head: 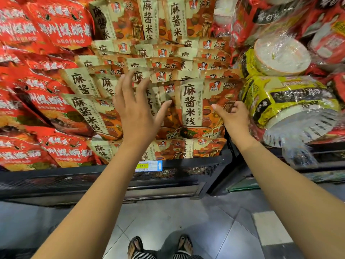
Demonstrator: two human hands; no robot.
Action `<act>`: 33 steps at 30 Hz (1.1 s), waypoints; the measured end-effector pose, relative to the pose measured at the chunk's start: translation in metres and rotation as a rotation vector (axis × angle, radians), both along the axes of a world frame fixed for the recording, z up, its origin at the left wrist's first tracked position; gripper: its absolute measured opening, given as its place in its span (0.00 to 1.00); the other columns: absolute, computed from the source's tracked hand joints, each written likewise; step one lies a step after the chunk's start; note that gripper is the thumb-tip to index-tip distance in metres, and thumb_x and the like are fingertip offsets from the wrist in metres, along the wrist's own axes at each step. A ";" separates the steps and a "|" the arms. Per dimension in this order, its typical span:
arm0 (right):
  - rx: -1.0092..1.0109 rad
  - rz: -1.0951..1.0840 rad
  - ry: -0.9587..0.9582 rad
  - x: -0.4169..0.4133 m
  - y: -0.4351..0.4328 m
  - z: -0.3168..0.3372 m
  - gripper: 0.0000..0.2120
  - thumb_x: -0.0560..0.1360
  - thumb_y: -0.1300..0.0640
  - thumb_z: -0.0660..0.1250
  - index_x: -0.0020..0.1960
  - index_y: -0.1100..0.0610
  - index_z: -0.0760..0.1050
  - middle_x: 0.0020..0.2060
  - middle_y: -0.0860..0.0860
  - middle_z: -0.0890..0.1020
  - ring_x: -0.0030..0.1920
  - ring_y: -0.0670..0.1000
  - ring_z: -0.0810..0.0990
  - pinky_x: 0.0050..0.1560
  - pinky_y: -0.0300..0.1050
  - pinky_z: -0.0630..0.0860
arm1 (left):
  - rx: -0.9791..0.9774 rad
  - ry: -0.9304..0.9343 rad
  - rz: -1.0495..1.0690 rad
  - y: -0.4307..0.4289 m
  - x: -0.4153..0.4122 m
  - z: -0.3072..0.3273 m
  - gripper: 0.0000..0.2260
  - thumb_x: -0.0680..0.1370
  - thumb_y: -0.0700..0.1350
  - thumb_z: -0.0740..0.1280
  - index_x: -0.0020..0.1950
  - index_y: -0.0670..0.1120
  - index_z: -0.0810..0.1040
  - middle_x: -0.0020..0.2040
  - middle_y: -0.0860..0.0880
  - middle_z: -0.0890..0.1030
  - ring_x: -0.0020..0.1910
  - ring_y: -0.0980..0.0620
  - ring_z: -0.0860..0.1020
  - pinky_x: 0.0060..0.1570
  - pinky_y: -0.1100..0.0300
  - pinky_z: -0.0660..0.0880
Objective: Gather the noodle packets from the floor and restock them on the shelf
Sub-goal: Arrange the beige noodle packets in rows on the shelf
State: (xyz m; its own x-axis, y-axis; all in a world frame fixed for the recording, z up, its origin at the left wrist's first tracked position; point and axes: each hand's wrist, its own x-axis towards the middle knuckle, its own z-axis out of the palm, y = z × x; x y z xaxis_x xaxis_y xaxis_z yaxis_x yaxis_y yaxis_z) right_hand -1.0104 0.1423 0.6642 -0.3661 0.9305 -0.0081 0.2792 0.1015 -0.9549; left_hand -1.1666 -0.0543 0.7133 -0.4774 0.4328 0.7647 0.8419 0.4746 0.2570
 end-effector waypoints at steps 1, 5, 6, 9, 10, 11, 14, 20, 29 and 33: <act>-0.013 -0.012 0.018 -0.001 -0.003 -0.002 0.24 0.70 0.48 0.77 0.56 0.53 0.66 0.44 0.40 0.72 0.50 0.46 0.75 0.45 0.35 0.71 | 0.004 0.008 0.024 -0.009 -0.002 -0.004 0.31 0.77 0.64 0.68 0.71 0.46 0.64 0.74 0.35 0.65 0.74 0.37 0.60 0.73 0.43 0.56; -0.089 -0.011 0.000 -0.003 -0.015 -0.013 0.36 0.70 0.46 0.76 0.69 0.57 0.63 0.50 0.41 0.69 0.57 0.46 0.69 0.56 0.40 0.66 | 0.012 -0.162 0.113 -0.047 -0.015 -0.030 0.43 0.73 0.71 0.66 0.77 0.52 0.48 0.76 0.29 0.53 0.77 0.32 0.51 0.74 0.35 0.55; -0.114 -0.006 -0.018 -0.002 -0.017 -0.015 0.41 0.68 0.44 0.77 0.71 0.56 0.61 0.53 0.44 0.70 0.59 0.47 0.68 0.60 0.43 0.67 | 0.029 -0.268 0.147 -0.054 -0.017 -0.037 0.47 0.71 0.73 0.65 0.78 0.52 0.44 0.77 0.29 0.50 0.77 0.31 0.50 0.73 0.33 0.55; -0.139 0.032 -0.059 -0.001 -0.025 -0.016 0.49 0.58 0.33 0.77 0.70 0.50 0.60 0.62 0.49 0.73 0.67 0.53 0.70 0.68 0.56 0.68 | 0.102 -0.545 0.245 -0.066 -0.019 -0.051 0.59 0.66 0.73 0.69 0.80 0.41 0.43 0.79 0.33 0.44 0.79 0.33 0.44 0.75 0.35 0.43; -0.144 0.044 -0.065 -0.001 -0.025 -0.017 0.48 0.59 0.33 0.77 0.69 0.50 0.60 0.61 0.49 0.75 0.66 0.54 0.71 0.68 0.57 0.69 | 0.134 -0.626 0.239 -0.067 -0.023 -0.053 0.61 0.64 0.71 0.72 0.81 0.41 0.43 0.80 0.36 0.43 0.79 0.36 0.43 0.74 0.37 0.41; -0.150 0.053 -0.068 0.000 -0.025 -0.018 0.46 0.61 0.35 0.78 0.69 0.52 0.61 0.60 0.48 0.75 0.65 0.53 0.73 0.67 0.56 0.70 | 0.164 -0.692 0.211 -0.068 -0.029 -0.055 0.63 0.63 0.69 0.74 0.81 0.42 0.41 0.81 0.39 0.43 0.79 0.38 0.43 0.74 0.38 0.40; -0.174 0.069 -0.074 0.002 -0.023 -0.023 0.41 0.65 0.38 0.77 0.68 0.54 0.63 0.58 0.48 0.77 0.61 0.51 0.76 0.63 0.52 0.72 | 0.223 -0.815 0.074 -0.075 -0.061 -0.064 0.66 0.60 0.66 0.79 0.80 0.45 0.37 0.81 0.44 0.42 0.80 0.45 0.43 0.76 0.45 0.39; -0.148 0.061 -0.133 -0.006 -0.023 -0.026 0.43 0.67 0.34 0.73 0.72 0.56 0.61 0.63 0.50 0.75 0.65 0.53 0.74 0.61 0.48 0.71 | 0.189 -0.907 0.059 -0.073 -0.083 -0.071 0.65 0.62 0.61 0.81 0.80 0.48 0.36 0.81 0.43 0.47 0.78 0.54 0.52 0.73 0.63 0.48; -0.106 0.069 -0.326 -0.020 -0.021 -0.023 0.47 0.72 0.31 0.64 0.76 0.62 0.55 0.69 0.57 0.71 0.69 0.59 0.71 0.58 0.46 0.68 | -0.003 -0.988 0.336 -0.047 -0.084 -0.067 0.64 0.62 0.73 0.73 0.80 0.50 0.35 0.72 0.33 0.67 0.69 0.35 0.70 0.67 0.44 0.67; -0.139 0.091 -0.328 -0.019 -0.017 -0.026 0.44 0.71 0.30 0.65 0.73 0.61 0.59 0.66 0.55 0.74 0.66 0.58 0.73 0.54 0.45 0.68 | -0.088 -1.034 0.172 -0.047 -0.099 -0.063 0.60 0.66 0.68 0.73 0.80 0.48 0.35 0.77 0.36 0.60 0.74 0.38 0.64 0.71 0.49 0.63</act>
State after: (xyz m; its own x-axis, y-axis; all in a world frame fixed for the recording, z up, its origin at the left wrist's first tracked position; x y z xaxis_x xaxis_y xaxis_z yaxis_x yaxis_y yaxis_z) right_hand -1.0295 0.1249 0.6381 -0.4042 0.8761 -0.2627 0.5685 0.0157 -0.8225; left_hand -1.2659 -0.1008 0.6506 -0.9399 0.3315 -0.0817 0.1514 0.6191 0.7706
